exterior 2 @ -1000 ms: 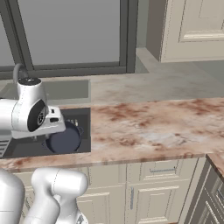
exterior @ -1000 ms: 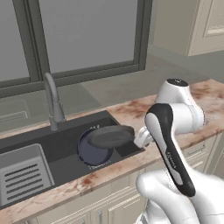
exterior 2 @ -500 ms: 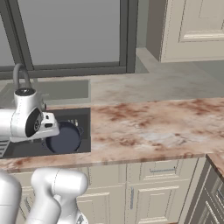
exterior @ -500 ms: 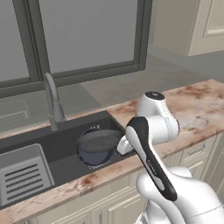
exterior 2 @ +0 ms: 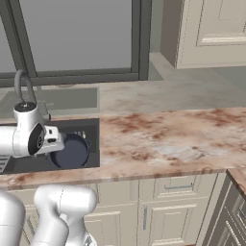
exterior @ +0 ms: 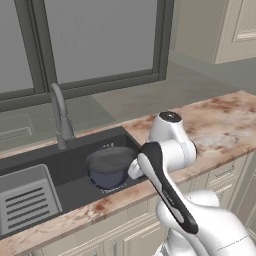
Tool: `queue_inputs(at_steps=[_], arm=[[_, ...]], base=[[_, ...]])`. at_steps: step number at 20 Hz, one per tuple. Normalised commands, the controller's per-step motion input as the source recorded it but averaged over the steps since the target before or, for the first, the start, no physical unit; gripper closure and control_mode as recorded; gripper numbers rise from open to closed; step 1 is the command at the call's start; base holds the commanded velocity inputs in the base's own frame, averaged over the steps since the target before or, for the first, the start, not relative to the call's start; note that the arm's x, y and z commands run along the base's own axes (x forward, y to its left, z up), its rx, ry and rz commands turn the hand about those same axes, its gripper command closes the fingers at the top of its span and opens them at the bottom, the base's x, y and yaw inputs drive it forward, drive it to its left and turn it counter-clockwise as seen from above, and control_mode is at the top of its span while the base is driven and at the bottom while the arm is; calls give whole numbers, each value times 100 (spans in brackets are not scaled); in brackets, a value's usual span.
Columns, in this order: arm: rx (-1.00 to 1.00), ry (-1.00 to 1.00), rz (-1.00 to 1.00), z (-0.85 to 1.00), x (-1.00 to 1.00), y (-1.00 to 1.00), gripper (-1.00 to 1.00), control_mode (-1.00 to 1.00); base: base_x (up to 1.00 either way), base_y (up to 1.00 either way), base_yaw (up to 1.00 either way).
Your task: Move the pot and pan from the stove into the sink.
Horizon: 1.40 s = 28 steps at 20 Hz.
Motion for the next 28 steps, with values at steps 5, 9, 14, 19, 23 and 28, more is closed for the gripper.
queue_inputs(at_steps=[5, 9, 14, 19, 23, 28], arm=[[0, -1, 0, -32, 46, 1, 100, -100], [0, 0, 0, -34, 60, 4, 100, -100], [-2, 1, 0, -46, 52, 17, 100, -100], [-4, 4, 0, -42, 45, 22, 100, -100], [-6, 2, 0, -31, 25, 17, 100, -100], [-1, 0, 0, -18, 21, 2, 100, -100]], base=[[0, 0, 0], [0, 0, 0], [0, 0, 0], [0, 0, 0], [0, 0, 0], [0, 0, 0]])
